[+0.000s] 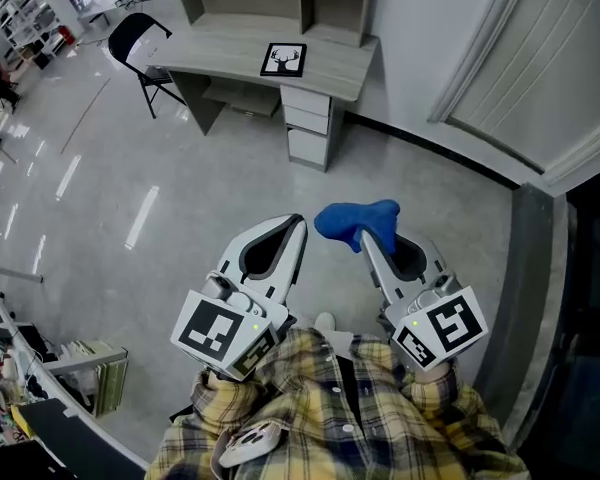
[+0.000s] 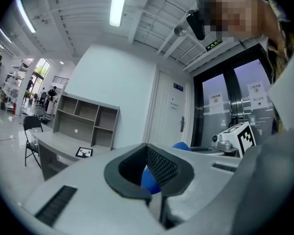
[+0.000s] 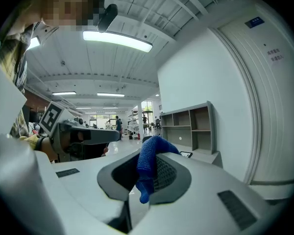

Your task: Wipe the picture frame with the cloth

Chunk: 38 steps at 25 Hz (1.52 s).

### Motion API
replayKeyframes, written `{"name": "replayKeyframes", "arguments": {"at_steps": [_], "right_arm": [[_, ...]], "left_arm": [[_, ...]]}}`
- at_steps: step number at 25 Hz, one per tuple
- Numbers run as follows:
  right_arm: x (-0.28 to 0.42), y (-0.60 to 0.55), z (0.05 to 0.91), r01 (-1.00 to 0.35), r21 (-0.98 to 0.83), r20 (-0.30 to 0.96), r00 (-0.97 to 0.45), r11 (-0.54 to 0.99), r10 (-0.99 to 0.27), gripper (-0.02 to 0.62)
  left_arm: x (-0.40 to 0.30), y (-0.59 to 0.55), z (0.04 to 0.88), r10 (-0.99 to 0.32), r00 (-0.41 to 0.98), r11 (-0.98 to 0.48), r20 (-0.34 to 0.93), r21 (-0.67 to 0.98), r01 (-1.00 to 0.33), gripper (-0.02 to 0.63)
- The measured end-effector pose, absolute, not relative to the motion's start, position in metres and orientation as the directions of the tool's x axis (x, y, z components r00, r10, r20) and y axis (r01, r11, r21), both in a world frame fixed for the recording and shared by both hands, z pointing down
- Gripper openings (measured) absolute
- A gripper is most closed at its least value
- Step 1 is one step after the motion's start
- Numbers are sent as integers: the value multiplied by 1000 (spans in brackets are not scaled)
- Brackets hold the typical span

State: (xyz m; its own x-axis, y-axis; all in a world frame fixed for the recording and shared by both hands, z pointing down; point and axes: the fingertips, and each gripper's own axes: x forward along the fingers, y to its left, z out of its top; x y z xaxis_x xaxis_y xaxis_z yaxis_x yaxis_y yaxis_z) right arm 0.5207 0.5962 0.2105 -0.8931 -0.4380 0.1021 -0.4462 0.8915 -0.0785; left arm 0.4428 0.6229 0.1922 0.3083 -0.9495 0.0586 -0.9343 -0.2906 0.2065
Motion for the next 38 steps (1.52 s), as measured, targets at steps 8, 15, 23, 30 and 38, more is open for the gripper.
{"name": "replayKeyframes", "arguments": {"at_steps": [8,15,23,30,38], "right_arm": [[514,587,229,-416,-113,136,-906,903,-400,41],[458,550,237,-407,-121,158,-909,905,-387,41],[358,483,233,-417,-133,151,-905,899,-398,41],[288,458,238,-461,-130,173,-882,878,-438,41],[239,435,254,-466,-144,222,-875,873,-430,41]], "left_arm": [[426,617,211,-962,251,-225,109,207,-952,4],[374,582,220,-963,244,-214,115,225,-950,3],[268,513,211,-963,237,-208,130,209,-956,3],[187,488,209,-955,282,-261,96,189,-947,4],[132,466,225,-955,276,-248,108,220,-943,4]]}}
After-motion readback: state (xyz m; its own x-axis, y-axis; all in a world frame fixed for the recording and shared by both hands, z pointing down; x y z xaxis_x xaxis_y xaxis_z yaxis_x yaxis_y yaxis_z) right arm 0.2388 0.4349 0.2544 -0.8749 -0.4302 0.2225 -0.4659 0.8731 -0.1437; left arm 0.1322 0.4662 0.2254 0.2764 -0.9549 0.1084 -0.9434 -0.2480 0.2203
